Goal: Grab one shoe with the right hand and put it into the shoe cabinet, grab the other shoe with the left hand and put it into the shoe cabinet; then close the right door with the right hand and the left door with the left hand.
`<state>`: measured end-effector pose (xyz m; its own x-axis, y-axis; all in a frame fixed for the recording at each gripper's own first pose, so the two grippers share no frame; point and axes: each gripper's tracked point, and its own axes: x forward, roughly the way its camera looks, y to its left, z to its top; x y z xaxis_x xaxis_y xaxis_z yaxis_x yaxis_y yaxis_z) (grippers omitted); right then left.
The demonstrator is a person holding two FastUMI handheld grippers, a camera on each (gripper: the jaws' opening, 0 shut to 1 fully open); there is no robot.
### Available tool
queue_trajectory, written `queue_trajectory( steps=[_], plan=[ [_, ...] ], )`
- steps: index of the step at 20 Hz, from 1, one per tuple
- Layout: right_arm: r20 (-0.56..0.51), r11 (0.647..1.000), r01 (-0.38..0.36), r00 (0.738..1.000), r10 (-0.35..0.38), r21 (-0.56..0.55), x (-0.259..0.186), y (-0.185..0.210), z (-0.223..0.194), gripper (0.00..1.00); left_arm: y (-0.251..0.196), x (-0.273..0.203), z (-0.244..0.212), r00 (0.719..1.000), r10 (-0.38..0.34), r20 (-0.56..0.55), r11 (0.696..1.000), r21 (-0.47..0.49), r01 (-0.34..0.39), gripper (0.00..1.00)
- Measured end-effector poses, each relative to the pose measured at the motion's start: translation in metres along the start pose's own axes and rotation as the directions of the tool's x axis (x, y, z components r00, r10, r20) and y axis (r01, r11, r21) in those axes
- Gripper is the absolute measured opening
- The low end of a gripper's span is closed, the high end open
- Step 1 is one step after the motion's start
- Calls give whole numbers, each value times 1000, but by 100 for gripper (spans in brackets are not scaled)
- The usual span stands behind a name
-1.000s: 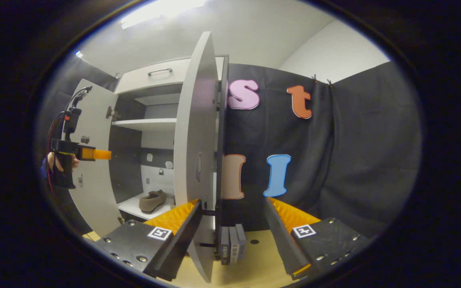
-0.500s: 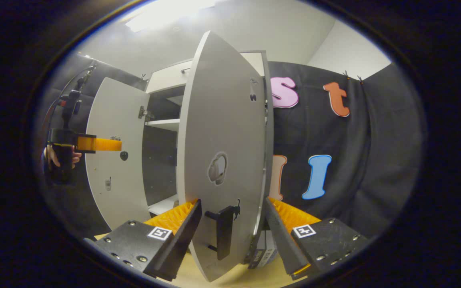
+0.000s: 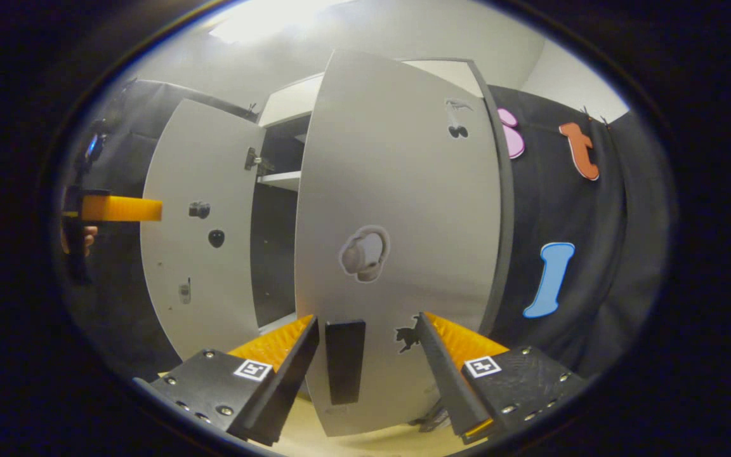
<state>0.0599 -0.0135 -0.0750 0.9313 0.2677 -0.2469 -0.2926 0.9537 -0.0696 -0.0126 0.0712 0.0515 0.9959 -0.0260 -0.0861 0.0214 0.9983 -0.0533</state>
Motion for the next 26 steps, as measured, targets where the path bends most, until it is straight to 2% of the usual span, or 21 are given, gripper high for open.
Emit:
queue_trajectory(
  steps=[2, 3, 8, 16, 18, 20, 21, 24, 25, 26],
  plan=[
    [-10, 1000, -3, 1000, 3, 0, 10, 4, -5, 92, 10, -6, 1, 1000, 23, 4, 1000, -2, -23, 88],
    [-17, 1000, -1, 1000, 0, -3, 15, 4, -7, 96, 16, -10, 1, 999, 35, 4, 999, -4, -35, 88],
    [-29, 1000, 25, 999, -26, -8, 24, 2, -16, 97, 44, -28, -3, 994, 106, -7, 994, 2, -106, 88],
    [-33, 999, 37, 999, -37, 26, 47, 8, -22, 98, 108, -55, -8, 970, 241, -9, 970, -27, -241, 88],
    [-38, 998, 47, 998, -46, 32, 54, 8, -24, 98, 122, -54, -15, 966, 260, -18, 965, -33, -260, 85],
    [-46, 997, 59, 997, -58, 42, 59, 11, -27, 98, 129, -49, -24, 964, 264, -35, 963, -44, -266, 85],
    [-43, 997, 64, 997, -62, 49, 61, 11, -26, 98, 131, -45, -31, 966, 256, -45, 965, -52, -259, 88],
    [-41, 995, 82, 996, -79, 59, 70, 12, -27, 98, 134, -34, -50, 972, 218, -84, 972, -70, -224, 86],
    [-40, 994, 87, 996, -85, 61, 72, 13, -27, 98, 137, -31, -58, 973, 209, -98, 974, -72, -216, 89],
    [-40, 994, 92, 995, -90, 62, 75, 14, -27, 98, 138, -27, -65, 974, 199, -110, 976, -72, -207, 86]
  ],
)
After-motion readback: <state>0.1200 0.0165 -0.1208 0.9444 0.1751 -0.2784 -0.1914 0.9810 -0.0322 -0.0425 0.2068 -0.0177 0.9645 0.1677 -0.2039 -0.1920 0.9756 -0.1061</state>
